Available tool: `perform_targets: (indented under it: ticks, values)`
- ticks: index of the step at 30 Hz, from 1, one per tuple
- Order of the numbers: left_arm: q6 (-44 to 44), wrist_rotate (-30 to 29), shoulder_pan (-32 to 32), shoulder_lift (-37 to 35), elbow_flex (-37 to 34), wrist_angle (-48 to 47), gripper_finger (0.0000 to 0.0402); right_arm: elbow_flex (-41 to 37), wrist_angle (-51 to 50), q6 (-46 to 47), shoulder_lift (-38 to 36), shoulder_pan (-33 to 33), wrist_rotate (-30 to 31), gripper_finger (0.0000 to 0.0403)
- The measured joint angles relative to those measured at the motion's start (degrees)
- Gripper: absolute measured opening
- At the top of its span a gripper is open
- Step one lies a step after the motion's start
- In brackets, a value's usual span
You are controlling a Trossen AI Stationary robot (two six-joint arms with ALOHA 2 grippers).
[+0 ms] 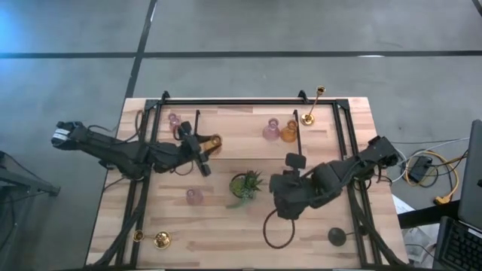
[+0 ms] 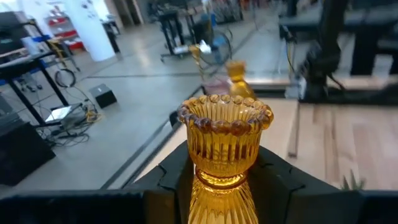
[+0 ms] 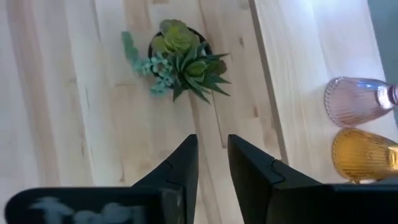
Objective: Pick & Place candle stick holders
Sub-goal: Put the yellow glass candle holder on the shelf
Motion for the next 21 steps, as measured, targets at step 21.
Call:
perform_targets:
  ticks: [21]
  values:
    - [-1.0,2.4,11.4,-4.9,-17.6,26.4,0.0124,-43.2,35.8,10.3,-25.2,1.1,2.7,0.0049]
